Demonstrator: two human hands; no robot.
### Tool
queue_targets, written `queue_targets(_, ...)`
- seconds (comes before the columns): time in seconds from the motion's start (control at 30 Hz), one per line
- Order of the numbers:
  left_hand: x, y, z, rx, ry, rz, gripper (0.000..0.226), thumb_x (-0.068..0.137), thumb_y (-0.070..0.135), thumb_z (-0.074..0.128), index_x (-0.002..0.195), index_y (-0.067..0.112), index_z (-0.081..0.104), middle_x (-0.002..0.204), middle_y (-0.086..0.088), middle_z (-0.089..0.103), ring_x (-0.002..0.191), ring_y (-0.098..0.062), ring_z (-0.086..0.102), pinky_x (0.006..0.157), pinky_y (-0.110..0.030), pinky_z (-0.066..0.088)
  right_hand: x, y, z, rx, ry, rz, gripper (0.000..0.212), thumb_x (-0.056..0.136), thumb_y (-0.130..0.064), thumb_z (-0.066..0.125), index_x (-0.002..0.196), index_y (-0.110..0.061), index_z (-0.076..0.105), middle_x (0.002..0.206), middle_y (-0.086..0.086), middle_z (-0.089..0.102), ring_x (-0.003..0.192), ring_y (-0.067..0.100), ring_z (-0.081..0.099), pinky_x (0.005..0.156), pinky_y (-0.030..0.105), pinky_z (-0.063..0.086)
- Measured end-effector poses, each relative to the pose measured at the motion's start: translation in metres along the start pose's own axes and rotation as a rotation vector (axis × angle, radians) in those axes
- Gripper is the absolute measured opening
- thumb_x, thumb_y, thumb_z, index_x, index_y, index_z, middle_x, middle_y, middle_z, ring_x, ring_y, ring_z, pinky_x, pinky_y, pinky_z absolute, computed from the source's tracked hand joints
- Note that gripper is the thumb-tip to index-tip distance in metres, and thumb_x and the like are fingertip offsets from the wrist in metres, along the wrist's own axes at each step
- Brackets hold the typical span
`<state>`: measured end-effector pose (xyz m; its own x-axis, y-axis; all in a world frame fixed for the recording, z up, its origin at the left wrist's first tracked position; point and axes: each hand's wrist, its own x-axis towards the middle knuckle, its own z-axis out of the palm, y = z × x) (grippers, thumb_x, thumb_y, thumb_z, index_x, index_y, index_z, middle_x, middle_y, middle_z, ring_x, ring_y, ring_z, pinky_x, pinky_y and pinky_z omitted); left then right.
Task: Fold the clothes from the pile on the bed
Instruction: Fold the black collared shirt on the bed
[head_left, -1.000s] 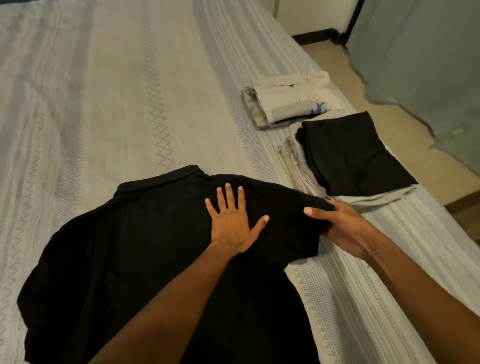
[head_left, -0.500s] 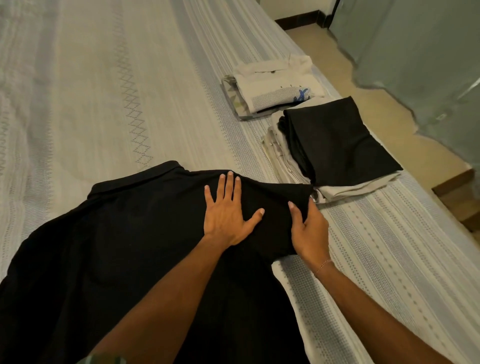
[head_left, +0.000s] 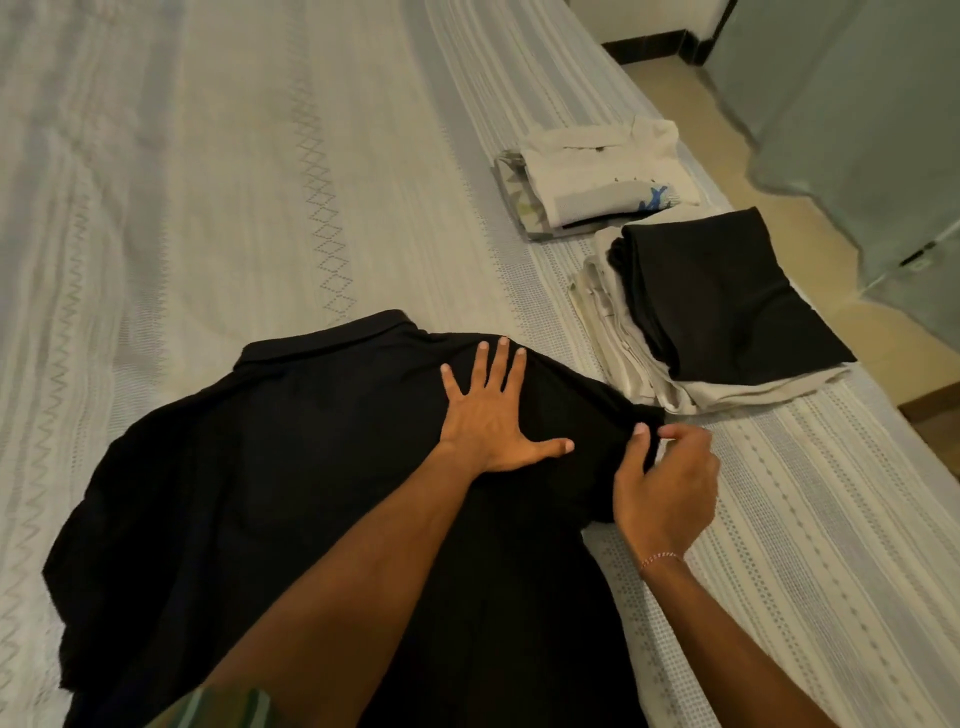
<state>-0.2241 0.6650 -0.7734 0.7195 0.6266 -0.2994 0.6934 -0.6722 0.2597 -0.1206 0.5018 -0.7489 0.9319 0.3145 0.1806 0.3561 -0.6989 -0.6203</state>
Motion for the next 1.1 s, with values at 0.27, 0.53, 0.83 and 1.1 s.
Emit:
queue_targets(0.27, -0.107, -0.126, -0.027, -0.011, 0.428, -0.197, 0.053, 0.104, 0.039, 0.042, 0.147, 0.009, 0.044, 0.15, -0.012, 0.047, 0.141, -0.025, 0.041, 0.12, -0.043, 0.03, -0.077, -0.101, 0.047, 0.064, -0.575, -0.59, 0.008, 0.098, -0.03, 0.061, 0.102, -0.025, 0.057, 0.097, -0.01, 0.055, 0.089, 0.006, 0.05, 0.083, 0.027, 0.045)
queue_targets(0.53, -0.253, -0.292, -0.031, -0.282, 0.522, -1.115, 0.057, 0.099, 0.05, 0.044, 0.126, 0.002, 0.057, 0.124, -0.019, 0.06, 0.114, -0.037, 0.054, 0.1, -0.051, 0.042, -0.209, -0.225, 0.122, 0.217, -1.113, -0.901, 0.032, 0.105, -0.027, 0.05, 0.135, -0.018, 0.052, 0.138, -0.001, 0.052, 0.126, 0.014, 0.05, 0.106, 0.028, 0.04)
queue_targets(0.83, -0.268, -0.33, -0.061, -1.197, 0.18, -0.874, 0.028, 0.084, 0.027, 0.079, 0.08, 0.002, 0.069, 0.092, -0.015, 0.074, 0.085, -0.022, 0.071, 0.078, -0.031, 0.058, -0.27, -0.254, 0.19, 0.28, -1.132, -0.755, 0.048, 0.106, -0.029, 0.046, 0.153, -0.02, 0.039, 0.162, -0.006, 0.031, 0.15, 0.008, 0.024, 0.124, 0.029, 0.02)
queue_targets(1.1, -0.28, -0.35, -0.061, -1.677, 0.303, -0.812, 0.033, 0.091, 0.02, 0.073, 0.119, 0.004, 0.066, 0.11, -0.016, 0.074, 0.103, -0.028, 0.073, 0.094, -0.043, 0.058, -0.276, -0.241, 0.193, 0.187, -1.04, -0.97, 0.1, 0.085, -0.084, 0.039, 0.162, -0.026, 0.009, 0.168, -0.01, 0.007, 0.154, 0.002, -0.002, 0.124, 0.027, 0.003)
